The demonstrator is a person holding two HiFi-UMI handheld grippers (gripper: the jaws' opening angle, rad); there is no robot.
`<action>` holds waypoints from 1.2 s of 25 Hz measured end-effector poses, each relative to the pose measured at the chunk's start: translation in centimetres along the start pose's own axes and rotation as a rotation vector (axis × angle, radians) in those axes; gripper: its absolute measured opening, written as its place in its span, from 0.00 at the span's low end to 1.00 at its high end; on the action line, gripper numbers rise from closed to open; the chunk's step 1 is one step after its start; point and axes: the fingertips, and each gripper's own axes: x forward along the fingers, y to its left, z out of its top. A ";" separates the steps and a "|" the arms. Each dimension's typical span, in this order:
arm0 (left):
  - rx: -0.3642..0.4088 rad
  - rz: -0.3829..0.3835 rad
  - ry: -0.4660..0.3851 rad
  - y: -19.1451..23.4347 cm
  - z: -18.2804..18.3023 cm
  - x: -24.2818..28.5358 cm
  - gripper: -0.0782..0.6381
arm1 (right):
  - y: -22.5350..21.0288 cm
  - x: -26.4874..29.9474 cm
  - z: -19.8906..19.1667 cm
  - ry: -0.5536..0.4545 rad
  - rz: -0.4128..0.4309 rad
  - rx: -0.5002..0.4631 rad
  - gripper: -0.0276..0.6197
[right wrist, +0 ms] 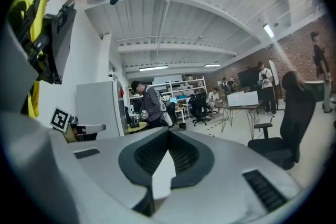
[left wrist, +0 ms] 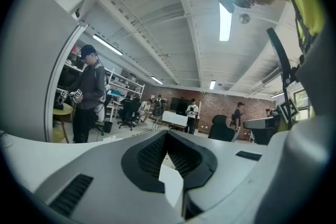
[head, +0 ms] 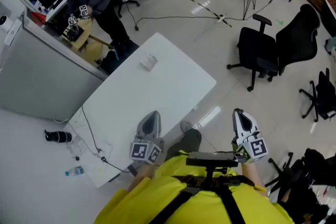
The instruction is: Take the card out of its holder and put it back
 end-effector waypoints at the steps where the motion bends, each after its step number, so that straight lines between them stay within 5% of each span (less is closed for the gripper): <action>1: -0.003 0.030 -0.001 1.2 0.3 1.0 0.11 | -0.1 2.4 0.4 0.013 0.030 0.002 0.05; 3: 0.006 0.088 -0.030 3.4 2.1 3.4 0.11 | 0.0 7.6 2.3 0.028 0.103 -0.023 0.05; 5: 0.010 0.128 -0.060 5.4 4.4 5.5 0.26 | 0.4 12.3 5.2 0.016 0.177 -0.058 0.05; 8: 0.001 0.137 -0.069 7.1 5.8 7.5 0.27 | 0.4 16.8 8.0 -0.015 0.252 -0.086 0.05; 16: 0.021 0.027 0.125 12.8 0.3 12.5 0.27 | 2.1 24.7 5.2 0.063 0.482 -0.100 0.05; 21: 0.048 0.147 0.115 15.7 0.6 14.4 0.27 | 3.7 30.8 2.2 0.163 0.584 -0.098 0.05; 25: 0.008 0.338 0.140 18.2 -0.5 14.1 0.27 | 6.0 35.6 0.0 0.200 0.778 -0.163 0.05; 28: -0.001 0.452 0.137 18.7 -1.4 14.3 0.14 | 6.2 39.8 -1.3 0.246 0.941 -0.185 0.05; 30: -0.008 0.488 0.131 19.1 -2.2 15.2 0.14 | 6.2 43.0 -2.4 0.285 1.041 -0.215 0.14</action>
